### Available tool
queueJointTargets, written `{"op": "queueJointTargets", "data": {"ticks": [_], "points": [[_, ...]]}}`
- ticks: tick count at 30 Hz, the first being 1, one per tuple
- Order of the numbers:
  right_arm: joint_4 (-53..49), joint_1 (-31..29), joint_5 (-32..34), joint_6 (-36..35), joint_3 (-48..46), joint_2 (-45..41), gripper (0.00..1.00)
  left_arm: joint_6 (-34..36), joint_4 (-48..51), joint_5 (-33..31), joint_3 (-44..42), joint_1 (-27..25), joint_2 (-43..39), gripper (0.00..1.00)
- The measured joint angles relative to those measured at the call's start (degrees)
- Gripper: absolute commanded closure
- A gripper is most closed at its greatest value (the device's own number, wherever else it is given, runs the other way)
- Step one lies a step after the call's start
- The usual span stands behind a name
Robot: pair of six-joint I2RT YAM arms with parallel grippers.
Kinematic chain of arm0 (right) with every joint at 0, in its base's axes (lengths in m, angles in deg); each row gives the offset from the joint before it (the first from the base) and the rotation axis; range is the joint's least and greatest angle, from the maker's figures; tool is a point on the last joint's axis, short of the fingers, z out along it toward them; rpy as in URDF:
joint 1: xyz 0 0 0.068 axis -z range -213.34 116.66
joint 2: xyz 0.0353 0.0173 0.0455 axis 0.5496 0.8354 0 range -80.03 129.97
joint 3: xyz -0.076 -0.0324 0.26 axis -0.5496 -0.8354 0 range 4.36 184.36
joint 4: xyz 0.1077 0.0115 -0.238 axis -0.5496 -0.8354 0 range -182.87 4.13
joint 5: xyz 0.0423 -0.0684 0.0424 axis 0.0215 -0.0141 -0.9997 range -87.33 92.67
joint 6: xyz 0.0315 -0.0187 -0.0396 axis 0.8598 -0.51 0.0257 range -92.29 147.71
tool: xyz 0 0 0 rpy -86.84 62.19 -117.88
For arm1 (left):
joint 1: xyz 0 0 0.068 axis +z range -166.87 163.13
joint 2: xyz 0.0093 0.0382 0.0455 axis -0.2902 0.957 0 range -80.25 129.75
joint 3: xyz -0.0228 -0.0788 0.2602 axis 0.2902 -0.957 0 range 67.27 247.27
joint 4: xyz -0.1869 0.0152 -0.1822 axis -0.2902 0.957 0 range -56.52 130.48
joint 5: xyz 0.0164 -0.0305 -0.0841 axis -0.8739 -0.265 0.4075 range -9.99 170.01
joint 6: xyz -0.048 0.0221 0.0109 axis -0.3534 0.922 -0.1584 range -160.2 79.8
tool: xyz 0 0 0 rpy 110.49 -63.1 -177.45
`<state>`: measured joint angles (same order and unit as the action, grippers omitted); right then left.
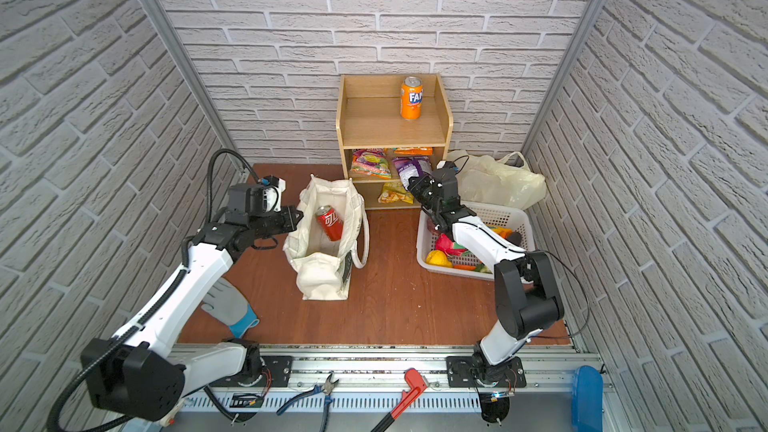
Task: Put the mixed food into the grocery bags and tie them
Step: 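Carry the purple candy bag with the right gripper into the tote bag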
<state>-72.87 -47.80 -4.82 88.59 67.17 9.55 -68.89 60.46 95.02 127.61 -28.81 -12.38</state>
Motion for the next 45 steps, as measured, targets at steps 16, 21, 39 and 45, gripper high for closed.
{"op": "queueJointTargets", "data": {"ticks": [16, 21, 39, 45], "points": [[-19.8, -14.6, -2.6, -10.6, 0.9, -18.1, 0.95, 0.2, 0.0, -0.4, 0.0, 0.3, 0.0, 1.0], [-26.2, -21.2, -6.4, -17.3, 10.1, -16.1, 0.95, 0.9, 0.2, -0.4, 0.0, 0.4, 0.0, 1.0], [-53.0, -29.9, -12.1, -45.5, 38.9, 9.0, 0.94, 2.2, 2.8, -0.1, 2.4, 0.8, 0.9, 1.0], [-63.1, -33.6, -11.9, -53.9, 47.9, 18.9, 0.95, 2.2, 3.2, 0.4, 3.2, 1.0, 1.6, 1.0]]}}
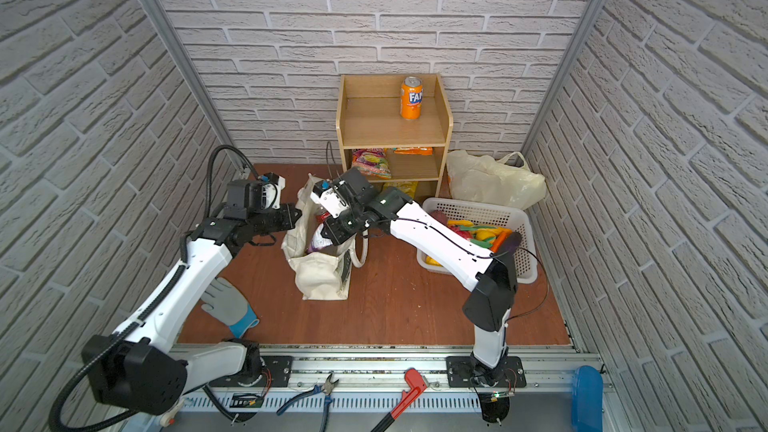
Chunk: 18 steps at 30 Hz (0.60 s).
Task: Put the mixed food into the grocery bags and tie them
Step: 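Lower the purple candy bag into the tote bag and open the right gripper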
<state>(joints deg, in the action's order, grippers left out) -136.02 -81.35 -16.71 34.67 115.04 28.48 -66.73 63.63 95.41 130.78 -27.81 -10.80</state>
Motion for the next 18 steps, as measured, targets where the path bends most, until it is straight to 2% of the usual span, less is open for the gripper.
{"op": "queueJointTargets", "data": {"ticks": [7, 18], "points": [[-4.2, -2.3, 0.2, -3.8, 2.7, 6.5, 0.94, -0.1, 0.2, 0.1, 0.1, 0.1, 0.2, 1.0], [1.6, -1.9, -2.5, -0.7, -1.7, 11.9, 0.94, -0.2, 0.3, 0.6, 0.1, 0.1, 0.2, 1.0]]}}
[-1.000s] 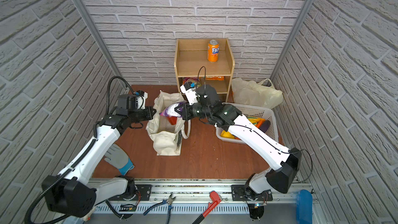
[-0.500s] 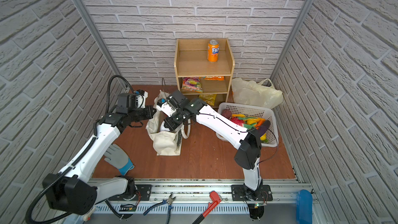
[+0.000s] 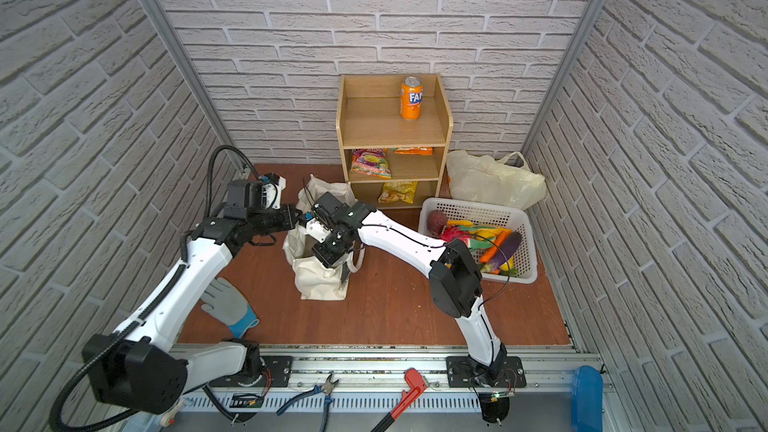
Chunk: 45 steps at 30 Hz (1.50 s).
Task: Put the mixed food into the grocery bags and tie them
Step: 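Lower the purple candy bag into the tote bag and open the right gripper, then move the right gripper back to the shelf toward the fruit candy bag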
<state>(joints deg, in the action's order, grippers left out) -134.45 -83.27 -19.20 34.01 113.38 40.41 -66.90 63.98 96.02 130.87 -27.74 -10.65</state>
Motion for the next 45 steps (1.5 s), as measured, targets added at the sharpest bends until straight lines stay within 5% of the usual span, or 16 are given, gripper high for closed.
{"op": "queueJointTargets", "data": {"ticks": [7, 14, 19, 35, 45], "points": [[4.5, 1.6, -0.9, 3.0, -4.1, 1.5, 0.93, -0.1, 0.0, 0.0, 0.0, 0.0, 0.0, 1.0], [8.4, 3.5, -1.4, 5.8, -9.8, 0.6, 0.6, -0.1, 0.0, 0.0, -0.2, 0.0, -0.2, 1.0], [8.9, 4.0, -0.2, 6.5, -11.9, -1.2, 0.49, -0.1, 0.4, -0.1, -0.5, 0.0, -0.7, 1.0], [5.6, 6.1, 7.0, 8.9, -13.6, -22.9, 0.43, 0.0, 0.3, -0.3, -0.9, 0.9, -2.2, 1.0], [19.5, 19.0, 11.4, 21.7, -25.8, -40.1, 0.4, -0.1, -0.1, -0.3, -1.9, 1.2, -3.2, 1.0]]}}
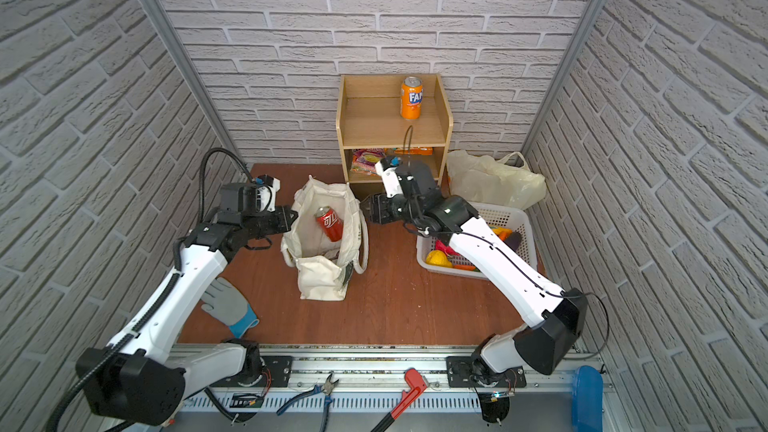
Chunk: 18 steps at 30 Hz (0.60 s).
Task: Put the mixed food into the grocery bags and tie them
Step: 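Move the right gripper back to the shelf toward the fruit candy bag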
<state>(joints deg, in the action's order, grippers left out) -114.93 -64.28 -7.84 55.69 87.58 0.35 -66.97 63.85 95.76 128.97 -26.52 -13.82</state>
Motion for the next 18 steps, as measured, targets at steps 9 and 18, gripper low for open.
{"op": "queueJointTargets", "data": {"ticks": [9, 18], "points": [[21.5, 5.9, -0.1, 17.6, -13.2, 1.5, 0.35, 0.0, -0.5, 0.0, -0.6, 0.0, -0.4, 1.0], [43.5, 5.9, -0.9, 31.6, -16.1, 12.3, 0.34, -0.3, -1.7, -0.1, -2.0, 0.3, -1.1, 1.0]]}}
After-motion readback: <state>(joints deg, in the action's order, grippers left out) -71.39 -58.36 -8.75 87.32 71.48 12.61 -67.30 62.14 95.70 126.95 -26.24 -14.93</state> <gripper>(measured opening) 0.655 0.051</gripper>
